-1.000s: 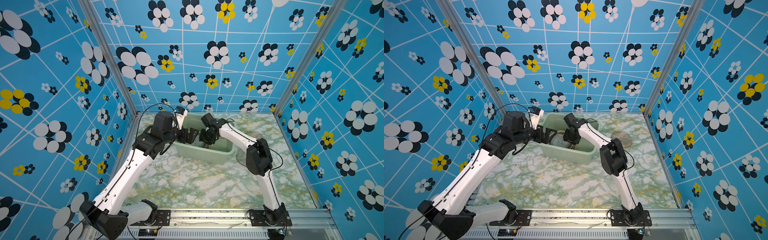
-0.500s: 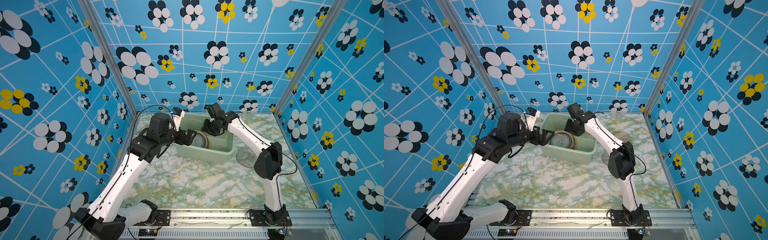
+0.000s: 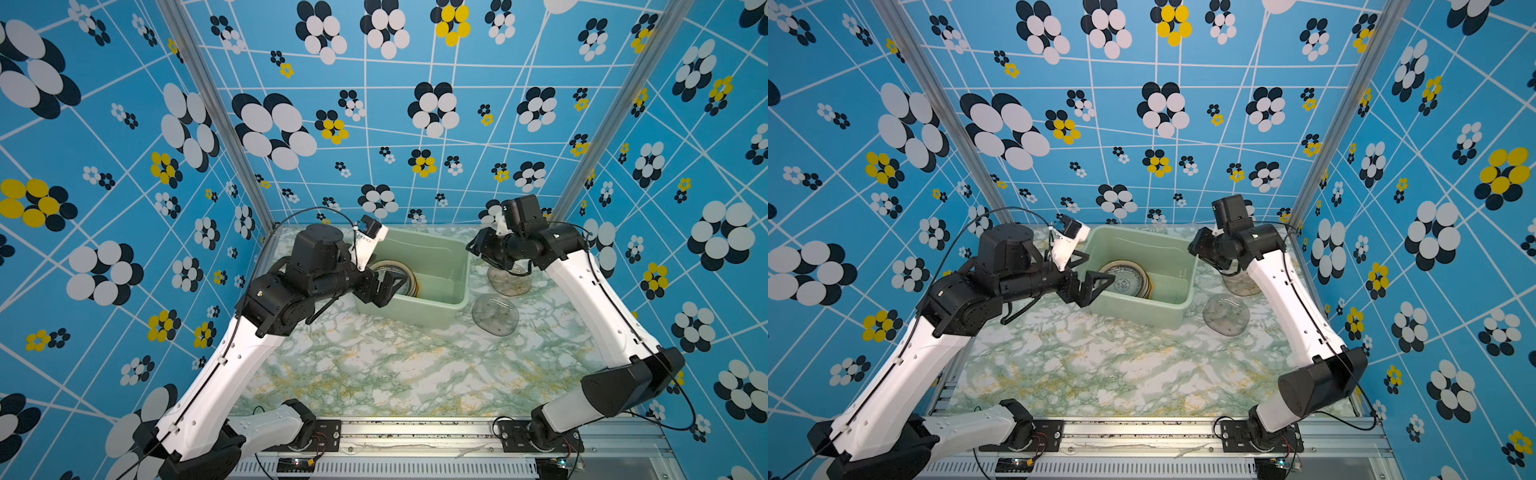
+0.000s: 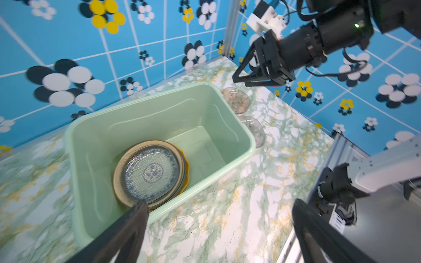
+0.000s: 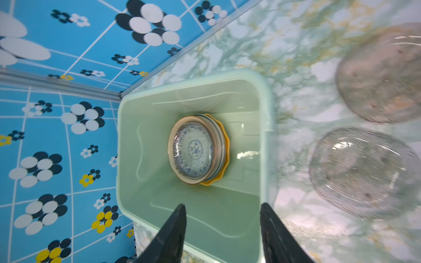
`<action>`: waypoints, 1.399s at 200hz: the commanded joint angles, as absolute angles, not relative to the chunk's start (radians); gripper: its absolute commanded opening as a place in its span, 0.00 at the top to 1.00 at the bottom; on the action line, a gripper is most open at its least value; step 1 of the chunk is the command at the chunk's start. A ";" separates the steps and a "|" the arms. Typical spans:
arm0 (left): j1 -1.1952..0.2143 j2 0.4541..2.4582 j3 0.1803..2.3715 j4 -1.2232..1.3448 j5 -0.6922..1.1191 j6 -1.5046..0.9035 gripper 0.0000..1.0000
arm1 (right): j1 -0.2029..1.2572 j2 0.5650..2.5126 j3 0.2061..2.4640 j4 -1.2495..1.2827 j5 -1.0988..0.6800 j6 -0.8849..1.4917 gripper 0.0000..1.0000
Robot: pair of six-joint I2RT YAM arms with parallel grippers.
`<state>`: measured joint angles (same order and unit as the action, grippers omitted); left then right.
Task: Place the plates into the plastic bin on the countertop
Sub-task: Pick up the plate from the middle-right of the table.
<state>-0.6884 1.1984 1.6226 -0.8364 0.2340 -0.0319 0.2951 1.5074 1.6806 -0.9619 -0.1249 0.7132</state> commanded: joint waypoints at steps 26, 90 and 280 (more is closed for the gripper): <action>-0.990 1.417 1.719 -1.002 0.037 0.217 0.01 | 0.032 1.354 1.315 -0.975 -0.200 0.652 0.45; -1.179 1.613 1.793 -0.821 0.061 0.127 0.01 | -0.201 1.373 1.024 -0.813 -0.252 0.603 0.29; -1.194 1.691 1.767 -0.558 0.113 -0.251 0.01 | -0.212 1.653 0.874 -0.558 -0.281 0.414 0.80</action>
<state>-1.1957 1.7187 1.7741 -0.5716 0.1127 -0.2272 -0.2062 1.6337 0.8803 -0.5537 -0.2935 0.4377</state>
